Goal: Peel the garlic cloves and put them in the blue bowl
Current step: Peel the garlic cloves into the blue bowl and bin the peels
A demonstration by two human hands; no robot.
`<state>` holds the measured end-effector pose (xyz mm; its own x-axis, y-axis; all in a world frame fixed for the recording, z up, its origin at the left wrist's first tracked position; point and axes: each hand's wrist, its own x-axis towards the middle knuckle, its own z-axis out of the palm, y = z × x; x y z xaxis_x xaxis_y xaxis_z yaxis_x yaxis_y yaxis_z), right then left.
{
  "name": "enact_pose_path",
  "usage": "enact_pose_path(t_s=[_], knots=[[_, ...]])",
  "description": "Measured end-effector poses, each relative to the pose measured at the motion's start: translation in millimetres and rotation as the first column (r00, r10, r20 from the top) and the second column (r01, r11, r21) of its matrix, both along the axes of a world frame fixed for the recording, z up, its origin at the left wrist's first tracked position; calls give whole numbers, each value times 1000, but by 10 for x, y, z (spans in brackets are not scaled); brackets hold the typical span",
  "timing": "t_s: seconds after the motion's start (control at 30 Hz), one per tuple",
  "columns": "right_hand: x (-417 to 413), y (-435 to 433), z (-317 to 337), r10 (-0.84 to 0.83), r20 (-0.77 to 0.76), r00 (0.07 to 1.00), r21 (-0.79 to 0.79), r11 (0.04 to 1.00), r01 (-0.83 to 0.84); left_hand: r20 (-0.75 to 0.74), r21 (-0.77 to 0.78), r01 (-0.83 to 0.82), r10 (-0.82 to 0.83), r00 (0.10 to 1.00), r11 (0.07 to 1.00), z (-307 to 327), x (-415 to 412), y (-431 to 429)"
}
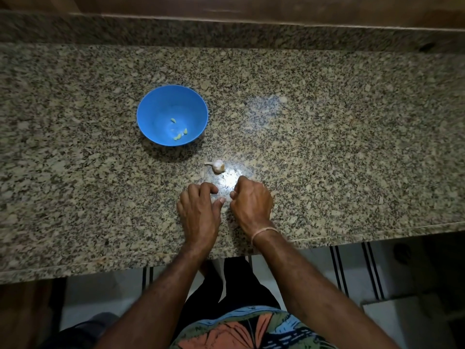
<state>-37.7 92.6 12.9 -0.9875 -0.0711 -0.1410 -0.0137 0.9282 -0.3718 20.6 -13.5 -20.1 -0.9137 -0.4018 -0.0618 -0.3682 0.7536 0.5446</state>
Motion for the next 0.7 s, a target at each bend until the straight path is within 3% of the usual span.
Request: enact_pose_path(t_s=[0.13,0.23,0.27,0.33,0.37,0.43,0.47,0.53,0.7], knots=[[18,31,-11,-15,10,1000,-26,1000,15,4,-3,-3,3,1000,1000,-22,0,-7],[-10,152,-30,-67,175,982,-267,957,113,-12,23,21,-20,1000,1000,9,9,-37],[-36,224,-17,-109,288,951,-428,874,230,-5,54,17,-17,1000,998,20,5,-55],[-33,337,82,-76,544,835,-672,556,489,27,177,-9,4,1000,984,85,-14,-90],[-8,369,142,-9,627,779,-712,398,578,36,287,-25,15,999,958,138,-27,-114],[52,369,223,86,708,701,-700,214,681,53,599,-72,50,997,797,278,-41,-119],[87,357,237,116,726,678,-687,159,709,57,709,-86,65,996,700,362,-37,-97],[146,318,261,146,745,650,-664,75,744,39,787,-90,96,995,611,477,-5,-57],[186,289,344,173,721,671,-682,9,731,16,796,-121,179,984,593,685,31,-14]])
